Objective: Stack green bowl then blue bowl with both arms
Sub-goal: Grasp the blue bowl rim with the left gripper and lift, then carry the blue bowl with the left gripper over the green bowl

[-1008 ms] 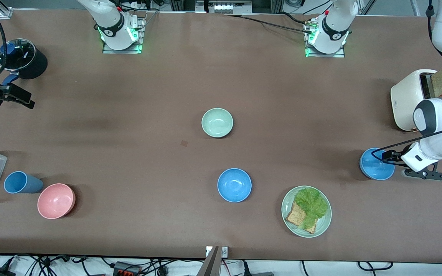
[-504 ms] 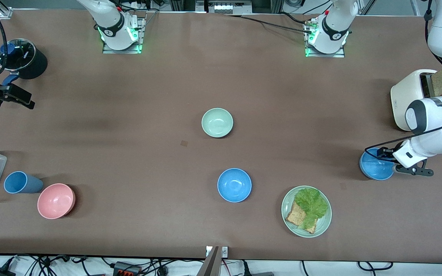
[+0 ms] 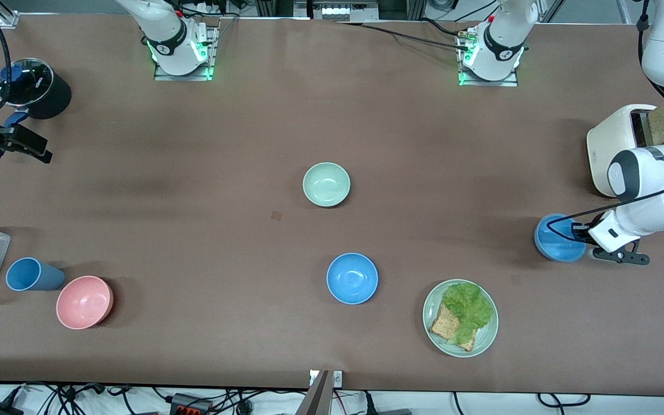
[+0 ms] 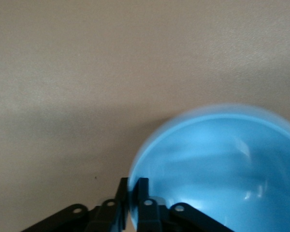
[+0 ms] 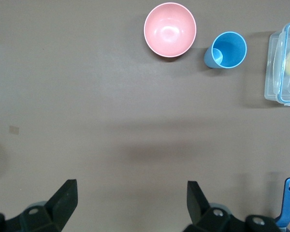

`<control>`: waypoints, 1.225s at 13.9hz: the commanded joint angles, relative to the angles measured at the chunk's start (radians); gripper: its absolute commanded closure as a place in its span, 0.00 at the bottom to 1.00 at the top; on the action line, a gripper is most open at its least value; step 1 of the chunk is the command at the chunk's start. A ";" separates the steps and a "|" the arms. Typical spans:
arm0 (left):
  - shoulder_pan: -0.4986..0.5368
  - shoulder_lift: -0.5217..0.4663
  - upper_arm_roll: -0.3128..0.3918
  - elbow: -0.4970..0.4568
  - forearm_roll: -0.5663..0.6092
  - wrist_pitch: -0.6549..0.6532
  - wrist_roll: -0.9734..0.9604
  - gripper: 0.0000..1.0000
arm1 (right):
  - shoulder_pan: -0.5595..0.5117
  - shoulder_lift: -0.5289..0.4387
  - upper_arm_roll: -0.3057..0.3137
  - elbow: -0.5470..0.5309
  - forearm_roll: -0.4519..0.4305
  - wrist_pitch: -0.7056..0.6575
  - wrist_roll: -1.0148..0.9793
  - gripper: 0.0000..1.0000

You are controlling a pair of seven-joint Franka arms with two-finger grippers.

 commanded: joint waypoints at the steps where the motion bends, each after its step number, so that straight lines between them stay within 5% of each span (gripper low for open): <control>1: 0.028 -0.008 -0.039 0.002 0.017 -0.018 0.004 0.99 | 0.008 -0.021 -0.008 -0.019 -0.007 -0.009 -0.015 0.00; 5: 0.060 -0.091 -0.157 0.009 0.014 -0.192 -0.003 0.99 | 0.006 -0.021 -0.008 -0.019 -0.005 -0.002 -0.010 0.00; 8: 0.055 -0.189 -0.268 0.023 -0.126 -0.393 -0.078 0.99 | 0.006 -0.020 -0.008 -0.021 -0.005 -0.002 -0.012 0.00; 11: 0.058 -0.237 -0.432 0.031 -0.169 -0.494 -0.245 0.99 | 0.004 -0.020 -0.008 -0.021 -0.005 -0.002 -0.015 0.00; 17: 0.052 -0.246 -0.784 -0.015 -0.213 -0.417 -0.961 0.99 | 0.001 -0.017 -0.010 -0.019 -0.002 0.002 -0.016 0.00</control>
